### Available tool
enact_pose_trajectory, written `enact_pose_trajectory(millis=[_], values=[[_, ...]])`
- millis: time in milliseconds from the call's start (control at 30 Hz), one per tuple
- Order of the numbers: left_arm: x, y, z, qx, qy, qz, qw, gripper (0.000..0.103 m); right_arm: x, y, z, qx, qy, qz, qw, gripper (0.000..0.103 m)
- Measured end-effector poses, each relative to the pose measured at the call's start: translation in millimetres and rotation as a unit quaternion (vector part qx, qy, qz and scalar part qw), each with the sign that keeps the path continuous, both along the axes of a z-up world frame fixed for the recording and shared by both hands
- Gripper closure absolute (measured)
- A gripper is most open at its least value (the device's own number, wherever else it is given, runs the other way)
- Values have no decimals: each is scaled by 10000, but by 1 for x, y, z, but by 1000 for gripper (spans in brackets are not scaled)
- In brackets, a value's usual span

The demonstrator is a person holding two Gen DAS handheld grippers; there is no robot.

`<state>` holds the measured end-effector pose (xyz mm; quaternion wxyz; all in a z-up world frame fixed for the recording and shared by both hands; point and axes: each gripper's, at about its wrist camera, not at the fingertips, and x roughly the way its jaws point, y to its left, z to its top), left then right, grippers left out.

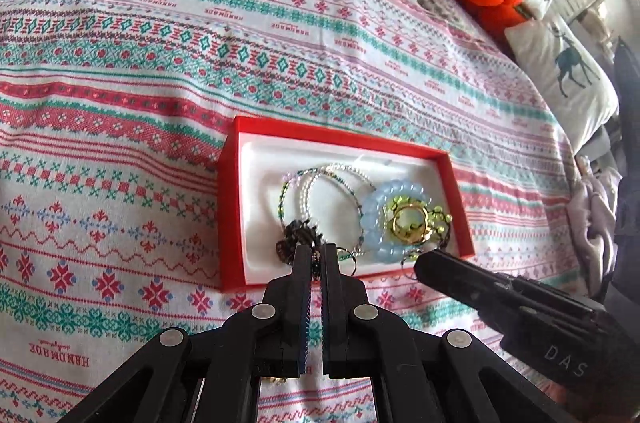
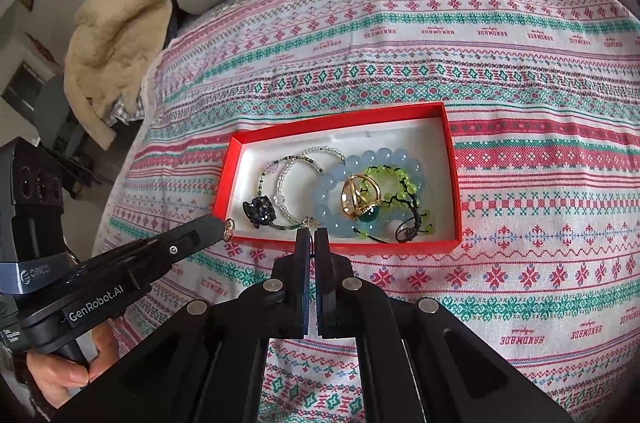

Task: Organize jewelry
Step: 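Carry both earrings into the red box and open both tools, then withdraw both tools toward the remaining gold earrings on the cover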

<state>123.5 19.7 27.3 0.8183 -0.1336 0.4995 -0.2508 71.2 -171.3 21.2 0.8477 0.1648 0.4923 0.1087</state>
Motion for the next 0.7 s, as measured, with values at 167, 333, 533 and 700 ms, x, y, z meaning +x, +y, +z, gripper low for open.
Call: enact_pose_trajectory(millis=[167,333,533,700], values=[[11,-12,-2,-126,-73,-35,9999,103,10,-2,-4,95,8,-72,9999,101],[11,-24,-3,11,-309,-51,9995,103,13,-10,-4,231,-23,-137,9996,99],[11,-29,-5,203,-312,-65,9993,95,12,-14,-1,262,10,-105,9996,98],[6,-23,0,300,-320,-43,9990,81,2,-12,5,236,-4,42,9997,88]])
